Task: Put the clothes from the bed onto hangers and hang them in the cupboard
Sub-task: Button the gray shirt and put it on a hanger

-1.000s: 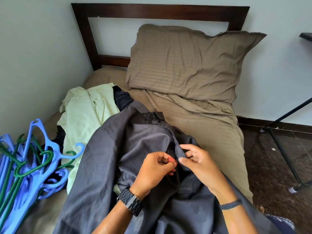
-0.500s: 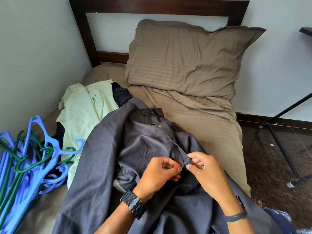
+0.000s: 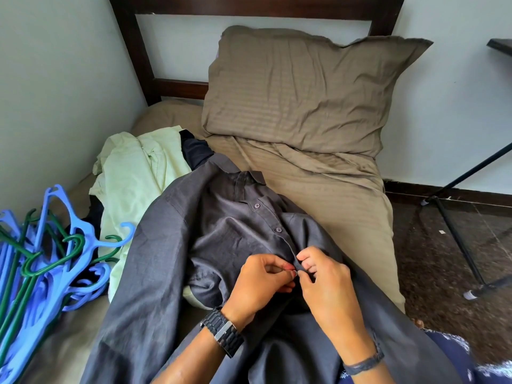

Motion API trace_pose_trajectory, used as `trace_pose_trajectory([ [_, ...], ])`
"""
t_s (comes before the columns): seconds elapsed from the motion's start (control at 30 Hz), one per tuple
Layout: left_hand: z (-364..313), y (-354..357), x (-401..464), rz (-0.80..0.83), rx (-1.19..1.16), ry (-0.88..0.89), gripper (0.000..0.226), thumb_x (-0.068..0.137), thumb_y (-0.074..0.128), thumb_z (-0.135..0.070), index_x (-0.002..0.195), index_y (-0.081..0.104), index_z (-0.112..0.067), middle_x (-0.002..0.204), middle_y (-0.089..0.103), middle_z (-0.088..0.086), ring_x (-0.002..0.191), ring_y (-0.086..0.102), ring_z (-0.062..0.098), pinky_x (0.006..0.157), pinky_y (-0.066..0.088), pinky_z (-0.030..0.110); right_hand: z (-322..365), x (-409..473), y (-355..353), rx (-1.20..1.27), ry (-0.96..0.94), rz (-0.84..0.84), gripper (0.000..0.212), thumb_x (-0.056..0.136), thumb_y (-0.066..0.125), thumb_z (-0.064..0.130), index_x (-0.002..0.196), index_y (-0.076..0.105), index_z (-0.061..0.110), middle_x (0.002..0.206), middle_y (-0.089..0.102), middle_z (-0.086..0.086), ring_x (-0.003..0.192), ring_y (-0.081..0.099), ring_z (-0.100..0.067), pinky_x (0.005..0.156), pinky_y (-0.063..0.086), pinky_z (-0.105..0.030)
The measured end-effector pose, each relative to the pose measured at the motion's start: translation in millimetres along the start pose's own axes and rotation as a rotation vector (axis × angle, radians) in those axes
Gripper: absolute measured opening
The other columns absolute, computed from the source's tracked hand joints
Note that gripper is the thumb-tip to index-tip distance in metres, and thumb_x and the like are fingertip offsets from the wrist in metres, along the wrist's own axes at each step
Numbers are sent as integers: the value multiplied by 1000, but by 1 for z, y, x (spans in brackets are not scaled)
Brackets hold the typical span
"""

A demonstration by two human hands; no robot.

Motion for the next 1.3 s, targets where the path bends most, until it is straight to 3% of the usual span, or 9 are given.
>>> trace_pose_trajectory([
  [0.2,6,1,-2,-25,-44,-1,12,84,65,3,75,66,-5,66,67,8,60,65,12,63,55,22,-3,-1,-4,175,87,52,23,80,70,2,96,64,17,75,62,11,71,62,2,65,49,-11],
  [0.6,4,-1,-7,-140,-129,68,6,82,68,4,81,66,-2,69,70,11,63,67,16,64,57,25,-7,1,-5,255,101,63,17,82,68,7,89,62,22,74,69,10,67,65,1,63,50,-12],
  [0.77,-1,-2,-10,-189,-194,92,13,80,69,7,82,62,-4,65,69,8,62,66,19,65,58,29,-10,4,-7,363,133,99,26,81,65,1,89,59,25,73,69,12,65,66,-8,68,58,-36],
  [0.93,-7,2,-10,-184,-203,107,15,85,59,7,85,62,-7,68,69,9,68,67,23,74,58,35,-2,7,-6,254,31,33,30,80,67,0,92,54,25,72,64,10,67,62,-2,60,46,-8],
  [1.03,-12,-1,-7,-183,-220,142,7,85,65,-2,88,61,-5,72,71,14,71,67,26,76,57,37,7,6,-4,192,-47,-45,28,79,68,-1,94,57,19,72,58,13,72,61,-5,58,48,-14],
  [1.17,-17,-6,-6,-178,-257,191,14,82,68,0,91,58,-4,72,71,16,69,69,25,67,55,31,14,5,-4,185,-79,-150,27,79,70,0,94,57,18,72,57,15,72,62,-7,59,53,-23],
  [1.23,-20,-7,-4,-183,-295,211,18,82,66,5,94,55,-4,68,71,11,65,69,20,65,56,28,10,7,-6,273,-16,-173,27,79,69,1,88,55,22,73,63,11,67,63,-5,58,51,-17],
  [1.3,-26,-8,-1,-187,-304,249,24,82,64,9,98,52,-5,65,69,8,62,67,16,64,56,26,3,13,-6,442,115,-148,24,80,67,0,84,57,21,72,67,7,63,66,-8,62,54,-22],
])
Point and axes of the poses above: each hand's wrist, its own x-axis towards the middle knuckle, its own y-axis out of the palm, z = x × y, the point moved 5 cm from there along x, towards the middle knuckle
